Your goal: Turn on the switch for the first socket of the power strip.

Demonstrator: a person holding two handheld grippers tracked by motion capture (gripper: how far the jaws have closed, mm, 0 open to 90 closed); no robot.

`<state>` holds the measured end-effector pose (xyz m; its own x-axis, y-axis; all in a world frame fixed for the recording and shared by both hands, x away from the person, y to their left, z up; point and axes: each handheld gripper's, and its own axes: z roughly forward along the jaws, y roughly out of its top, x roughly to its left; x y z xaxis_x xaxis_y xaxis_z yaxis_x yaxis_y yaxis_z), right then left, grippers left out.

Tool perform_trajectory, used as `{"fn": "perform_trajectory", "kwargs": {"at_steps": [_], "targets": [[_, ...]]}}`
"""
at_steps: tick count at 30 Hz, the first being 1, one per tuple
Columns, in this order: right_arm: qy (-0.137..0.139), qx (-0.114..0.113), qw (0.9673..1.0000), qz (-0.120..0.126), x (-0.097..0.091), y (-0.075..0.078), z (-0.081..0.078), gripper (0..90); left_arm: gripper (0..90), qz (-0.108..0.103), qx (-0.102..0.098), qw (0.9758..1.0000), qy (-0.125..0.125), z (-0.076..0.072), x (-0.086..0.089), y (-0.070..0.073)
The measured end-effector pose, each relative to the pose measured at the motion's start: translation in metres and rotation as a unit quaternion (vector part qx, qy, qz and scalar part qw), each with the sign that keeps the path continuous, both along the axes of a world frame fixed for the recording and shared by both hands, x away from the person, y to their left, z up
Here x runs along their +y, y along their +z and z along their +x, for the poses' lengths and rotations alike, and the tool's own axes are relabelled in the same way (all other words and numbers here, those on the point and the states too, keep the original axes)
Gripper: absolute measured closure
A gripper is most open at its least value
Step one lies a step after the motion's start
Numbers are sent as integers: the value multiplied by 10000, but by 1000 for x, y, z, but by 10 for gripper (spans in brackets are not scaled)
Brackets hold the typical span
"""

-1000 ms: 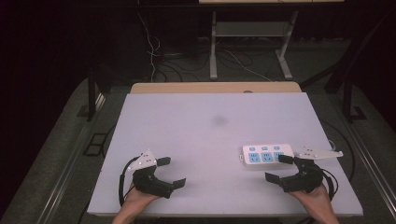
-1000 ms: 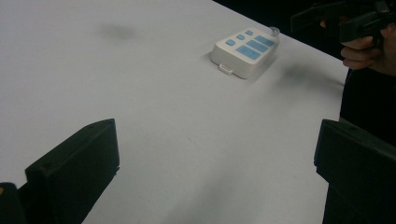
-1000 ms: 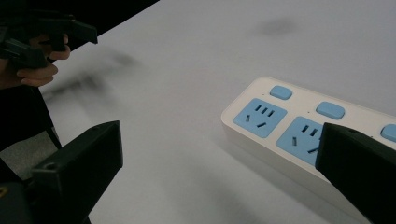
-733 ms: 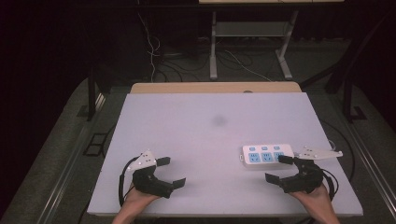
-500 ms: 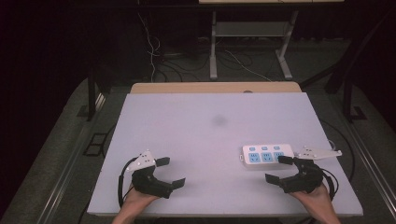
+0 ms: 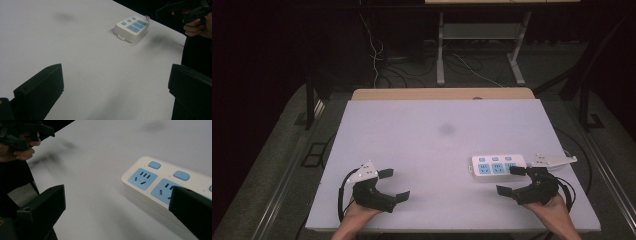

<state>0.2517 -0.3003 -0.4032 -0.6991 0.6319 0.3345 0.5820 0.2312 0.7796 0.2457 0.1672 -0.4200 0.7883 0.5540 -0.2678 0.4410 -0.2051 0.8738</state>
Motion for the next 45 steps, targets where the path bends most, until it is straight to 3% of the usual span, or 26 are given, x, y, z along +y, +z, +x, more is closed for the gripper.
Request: {"fn": "perform_trajectory", "kwargs": {"at_steps": [25, 45], "targets": [[-13, 174, 9988, -459, -18, 29, 24, 5, 0, 9, 12, 10000, 55, 0, 2, 0], [-60, 357, 9954, -884, -28, 35, 48, 5, 0, -37, 30, 9999, 94, 0, 3, 0]]}}
